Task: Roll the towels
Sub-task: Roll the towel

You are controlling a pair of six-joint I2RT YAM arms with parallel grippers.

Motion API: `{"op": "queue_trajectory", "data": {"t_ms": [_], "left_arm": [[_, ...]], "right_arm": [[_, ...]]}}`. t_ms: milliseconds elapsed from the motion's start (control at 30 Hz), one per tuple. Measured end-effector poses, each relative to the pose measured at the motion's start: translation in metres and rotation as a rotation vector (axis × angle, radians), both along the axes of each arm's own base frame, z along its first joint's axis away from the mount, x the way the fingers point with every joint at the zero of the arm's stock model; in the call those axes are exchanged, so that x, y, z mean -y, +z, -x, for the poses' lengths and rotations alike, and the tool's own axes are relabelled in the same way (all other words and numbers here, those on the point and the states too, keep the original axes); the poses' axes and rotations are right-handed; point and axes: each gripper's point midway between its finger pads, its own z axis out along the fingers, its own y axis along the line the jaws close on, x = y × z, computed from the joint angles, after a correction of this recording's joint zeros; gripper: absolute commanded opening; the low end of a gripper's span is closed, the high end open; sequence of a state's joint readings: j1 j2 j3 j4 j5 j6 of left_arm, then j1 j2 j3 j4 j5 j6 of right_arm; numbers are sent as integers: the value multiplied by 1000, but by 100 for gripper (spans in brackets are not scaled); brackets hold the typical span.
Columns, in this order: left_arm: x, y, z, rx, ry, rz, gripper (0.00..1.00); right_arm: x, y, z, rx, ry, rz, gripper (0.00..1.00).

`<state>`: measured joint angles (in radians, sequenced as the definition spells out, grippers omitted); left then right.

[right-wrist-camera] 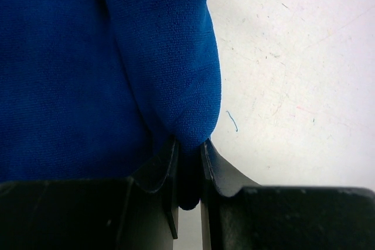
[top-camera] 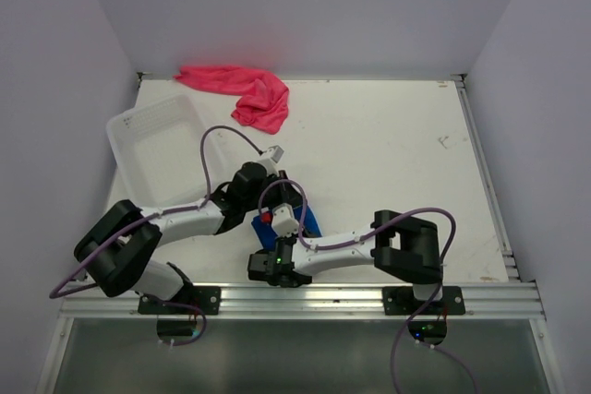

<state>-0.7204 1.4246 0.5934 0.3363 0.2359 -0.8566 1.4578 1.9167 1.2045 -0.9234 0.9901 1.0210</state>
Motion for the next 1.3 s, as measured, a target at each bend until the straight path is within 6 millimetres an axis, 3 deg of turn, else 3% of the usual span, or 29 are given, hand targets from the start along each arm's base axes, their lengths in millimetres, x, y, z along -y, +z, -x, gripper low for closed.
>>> {"op": "queue_trajectory", "data": {"t_ms": [167, 400, 467, 667, 767, 1300], "left_arm": [[6, -16, 9, -29, -15, -1, 7], [-3, -48, 22, -77, -10, -58, 6], [-5, -50, 21, -71, -2, -61, 6], [-9, -53, 21, -63, 17, -71, 6], [-12, -53, 21, -56, 24, -76, 6], [-22, -54, 26, -40, 43, -85, 6]], "right_arm": [[2, -1, 1, 5, -2, 18, 0], [-1, 1, 1, 4, -3, 9, 0], [-2, 1, 1, 2, -1, 7, 5], [-6, 1, 2, -13, 7, -10, 34], [-7, 7, 3, -20, 11, -55, 43], [-3, 43, 19, -126, 118, -537, 65]]}}
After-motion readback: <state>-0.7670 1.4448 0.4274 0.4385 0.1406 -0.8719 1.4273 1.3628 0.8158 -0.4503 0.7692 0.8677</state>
